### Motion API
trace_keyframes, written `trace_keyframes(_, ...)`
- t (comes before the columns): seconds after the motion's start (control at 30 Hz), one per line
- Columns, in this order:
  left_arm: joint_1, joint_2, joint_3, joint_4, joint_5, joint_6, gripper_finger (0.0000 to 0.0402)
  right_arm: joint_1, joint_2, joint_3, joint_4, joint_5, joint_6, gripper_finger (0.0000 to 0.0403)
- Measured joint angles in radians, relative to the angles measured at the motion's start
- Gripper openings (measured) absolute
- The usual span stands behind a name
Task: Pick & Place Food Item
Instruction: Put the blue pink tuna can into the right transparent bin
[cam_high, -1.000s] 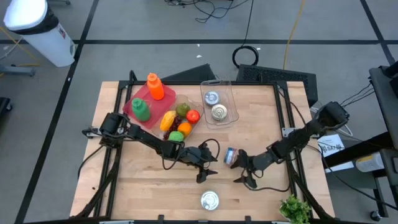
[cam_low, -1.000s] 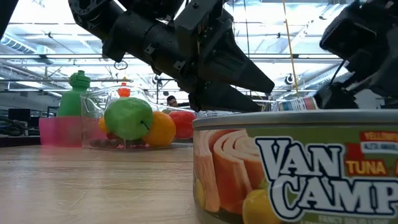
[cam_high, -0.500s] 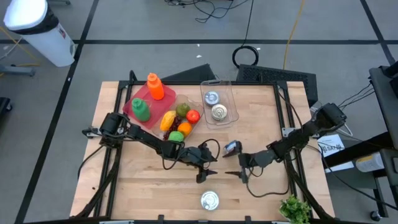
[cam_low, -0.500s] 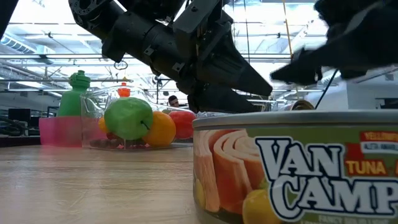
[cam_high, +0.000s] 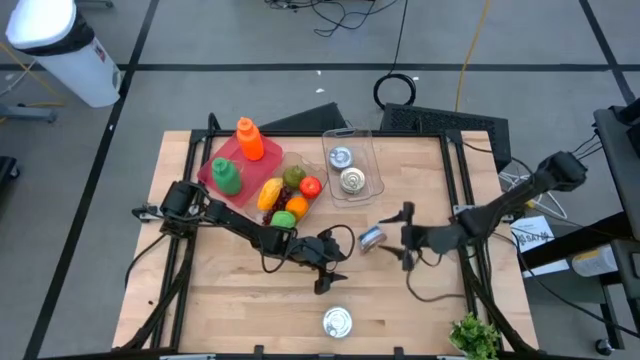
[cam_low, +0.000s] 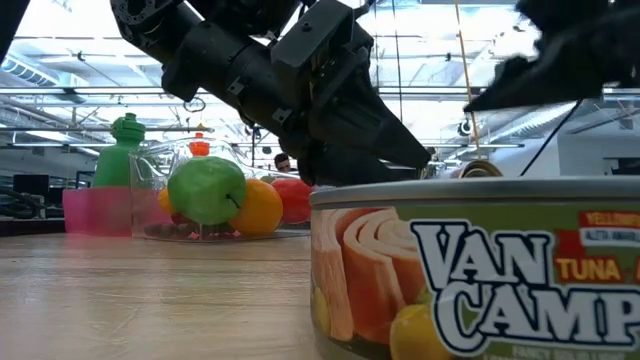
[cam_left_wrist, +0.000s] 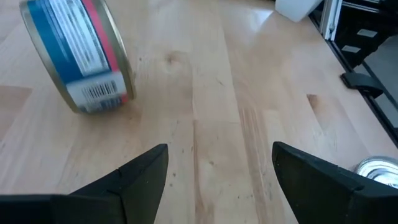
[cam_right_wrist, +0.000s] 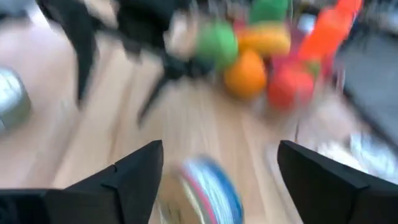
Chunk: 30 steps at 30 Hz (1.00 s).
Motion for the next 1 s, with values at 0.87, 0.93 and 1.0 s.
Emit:
trace_keyframes(0.87, 0.030, 0.000, 0.000, -0.036, 0.032, 0.023, 0.0301, -0.408, 0.321, 0.001, 0.133, -0.645, -0.165, 0.0345)
trace_keyframes(0.93, 0.030, 0.000, 0.000, -0.040, 0.036, 0.023, 0.0301, -0.425, 0.352, 0.001, 0.175, -0.704, -0.169, 0.0342)
trace_keyframes(1.0, 0.030, 0.000, 0.000, -0.042, 0.036, 0.023, 0.0301, -0.435, 0.383, 0.002, 0.225, -0.762, -0.169, 0.0337)
